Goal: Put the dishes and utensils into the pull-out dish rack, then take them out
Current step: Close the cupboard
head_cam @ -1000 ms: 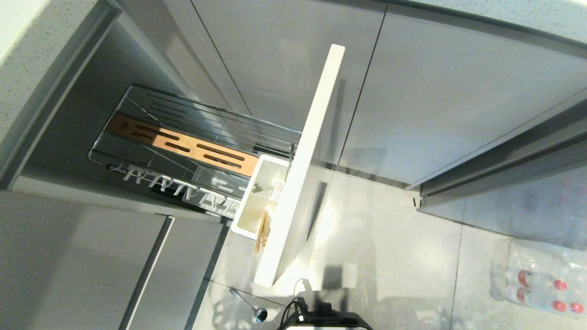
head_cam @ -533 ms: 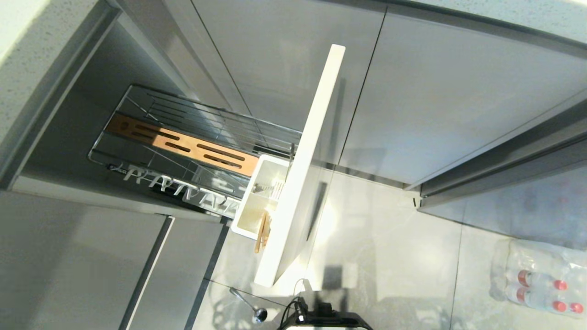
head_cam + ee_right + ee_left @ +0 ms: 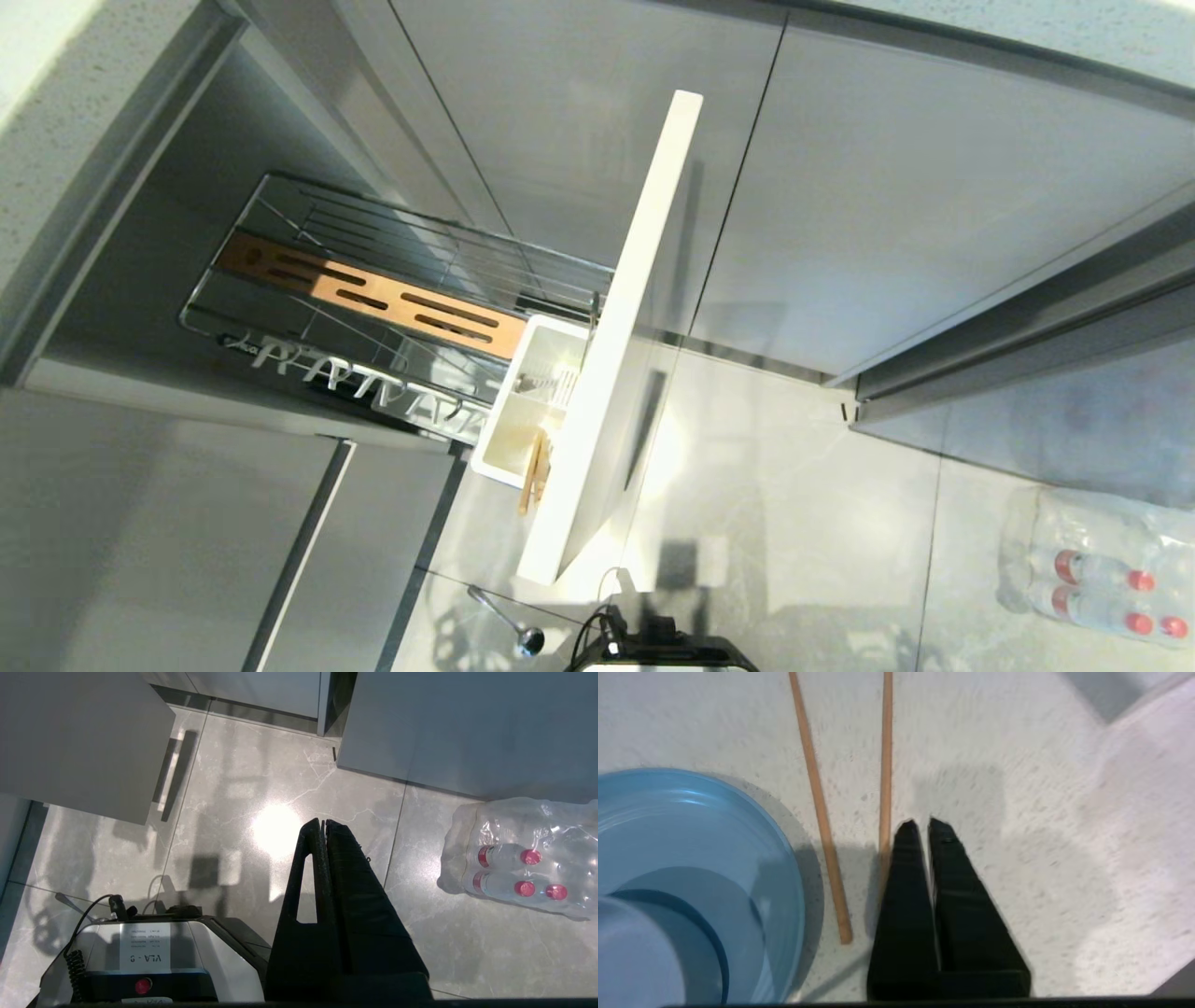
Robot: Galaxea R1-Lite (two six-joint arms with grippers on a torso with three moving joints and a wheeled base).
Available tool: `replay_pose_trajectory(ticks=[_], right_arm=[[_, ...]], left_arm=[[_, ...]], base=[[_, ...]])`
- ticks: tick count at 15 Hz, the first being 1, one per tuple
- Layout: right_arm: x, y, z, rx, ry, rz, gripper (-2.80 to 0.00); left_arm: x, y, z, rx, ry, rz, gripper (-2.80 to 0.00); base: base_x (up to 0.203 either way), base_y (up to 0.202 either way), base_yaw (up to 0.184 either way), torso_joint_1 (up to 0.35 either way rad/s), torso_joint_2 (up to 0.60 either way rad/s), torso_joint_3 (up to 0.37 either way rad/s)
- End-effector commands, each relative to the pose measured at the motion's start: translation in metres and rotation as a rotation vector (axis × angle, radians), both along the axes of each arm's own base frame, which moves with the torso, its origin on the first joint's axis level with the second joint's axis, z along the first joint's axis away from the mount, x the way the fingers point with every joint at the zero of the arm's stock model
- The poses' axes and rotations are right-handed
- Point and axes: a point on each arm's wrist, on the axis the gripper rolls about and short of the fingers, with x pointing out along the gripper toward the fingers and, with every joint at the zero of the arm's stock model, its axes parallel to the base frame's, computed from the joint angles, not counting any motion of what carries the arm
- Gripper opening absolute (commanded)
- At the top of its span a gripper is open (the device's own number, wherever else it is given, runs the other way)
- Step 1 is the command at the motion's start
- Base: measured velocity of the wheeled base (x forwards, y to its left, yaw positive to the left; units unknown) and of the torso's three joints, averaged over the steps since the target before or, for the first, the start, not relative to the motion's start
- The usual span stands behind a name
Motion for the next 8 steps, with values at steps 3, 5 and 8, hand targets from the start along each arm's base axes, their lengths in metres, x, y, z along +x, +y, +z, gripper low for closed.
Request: replay_pose_trajectory(ticks=[3, 5, 8], right_arm=[[0.0, 0.0, 0.0, 0.0, 0.001, 0.0, -2.8], [0.0, 0.0, 0.0, 0.0, 0.001, 0.0, -2.8], [0.0, 0.0, 0.0, 0.0, 0.001, 0.0, -2.8]], left_arm=[[-0.05, -0.04, 0.003, 0.072, -0.147, -0.116, -2.8], [-0.067, -0.052, 0.002, 0.092, -0.242, -0.272, -2.8], [-0.087, -0.058, -0.002, 0.093, -0.353, -0.607, -2.8]], base=[[0.0, 0.0, 0.0, 0.0, 0.0, 0.0], [0.0, 0.0, 0.0, 0.0, 0.0, 0.0], [0.0, 0.0, 0.0, 0.0, 0.0, 0.0]])
